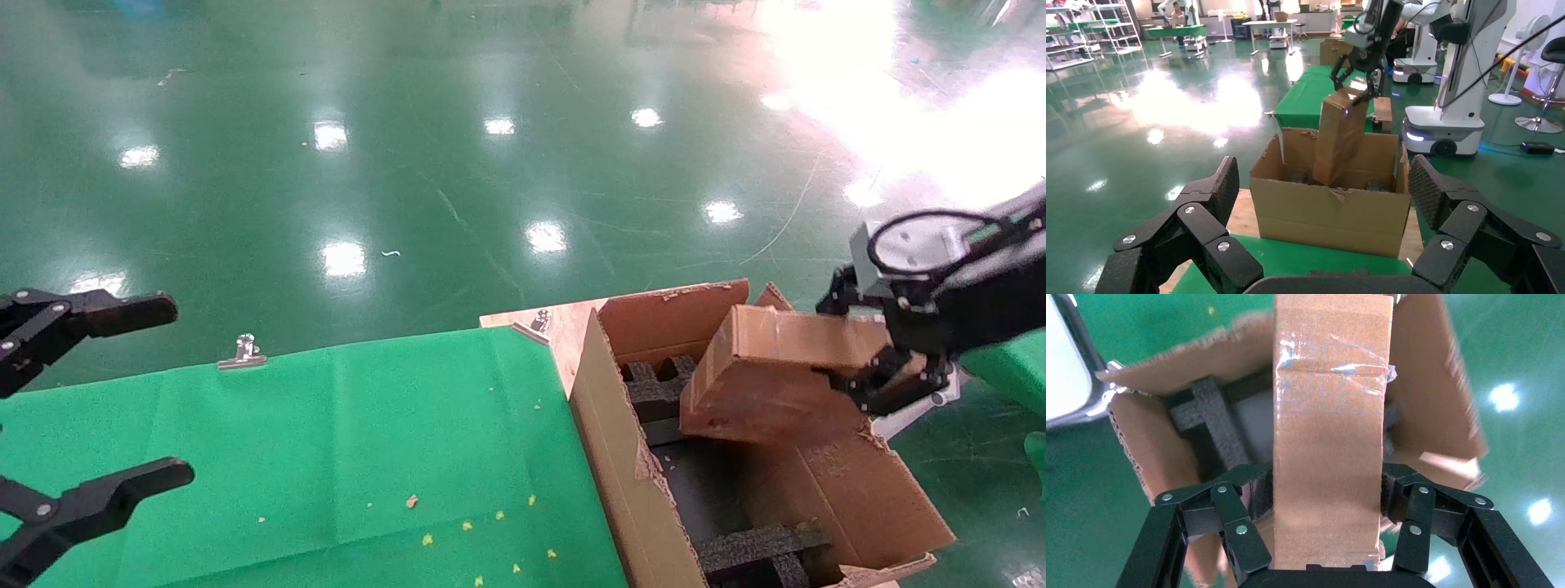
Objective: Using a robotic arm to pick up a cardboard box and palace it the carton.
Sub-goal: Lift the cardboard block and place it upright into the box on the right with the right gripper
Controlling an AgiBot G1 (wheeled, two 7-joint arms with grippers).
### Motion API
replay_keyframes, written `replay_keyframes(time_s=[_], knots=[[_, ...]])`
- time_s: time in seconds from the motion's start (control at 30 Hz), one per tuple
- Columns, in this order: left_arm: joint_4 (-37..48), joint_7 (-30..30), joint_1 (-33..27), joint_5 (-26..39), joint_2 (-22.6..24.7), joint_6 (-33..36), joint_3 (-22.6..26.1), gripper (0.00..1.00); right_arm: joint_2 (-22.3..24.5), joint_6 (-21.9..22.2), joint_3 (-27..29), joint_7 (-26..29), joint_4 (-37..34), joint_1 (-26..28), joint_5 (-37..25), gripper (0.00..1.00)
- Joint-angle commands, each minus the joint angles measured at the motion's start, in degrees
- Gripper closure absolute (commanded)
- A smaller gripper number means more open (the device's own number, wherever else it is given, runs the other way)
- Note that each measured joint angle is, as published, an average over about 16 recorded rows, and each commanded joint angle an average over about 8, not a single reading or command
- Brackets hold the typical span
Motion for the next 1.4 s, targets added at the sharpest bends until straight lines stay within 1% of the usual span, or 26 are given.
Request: replay_keyframes(time_s=[0.03,0.17,0.33,0.57,0.73,0.9,1.2,1.27,1.4], knots=[[0.0,0.0,0.0,0.0,0.0,0.0,0.0,0.0,1.32,0.75,-0.84,0.34,-0.72,-1.27,0.36,1.0],[0.0,0.0,0.0,0.0,0.0,0.0,0.0,0.0,4.21,4.52,-1.42,3.36,-2.25,-4.72,2.47,1.0],[0.0,0.0,0.0,0.0,0.0,0.0,0.0,0.0,8.81,10.46,-1.6,8.38,-2.55,-8.53,6.49,1.0],[0.0,0.0,0.0,0.0,0.0,0.0,0.0,0.0,15.6,18.61,-2.39,14.62,1.0,-13.4,12.52,1.0],[0.01,0.0,0.01,-0.01,0.0,-0.01,0.0,0.0,18.92,22.7,-2.92,17.08,3.99,-15.27,15.17,1.0],[0.02,0.0,0.02,-0.01,-0.01,-0.02,0.0,0.0,20.34,24.51,-3.22,17.91,5.45,-16.1,16.44,1.0],[0.01,0.0,0.01,-0.01,-0.01,-0.02,0.0,0.0,19.48,23.67,-3.13,17.78,4.77,-15.72,16.04,1.0],[0.02,0.0,0.01,-0.01,-0.01,-0.02,-0.01,0.0,19.24,23.86,-3.22,18.37,4.63,-15.86,16.25,1.0],[0.02,0.0,0.02,-0.01,-0.01,-0.02,-0.01,0.0,18.48,25.68,-3.95,21.2,4.64,-16.91,16.76,1.0]])
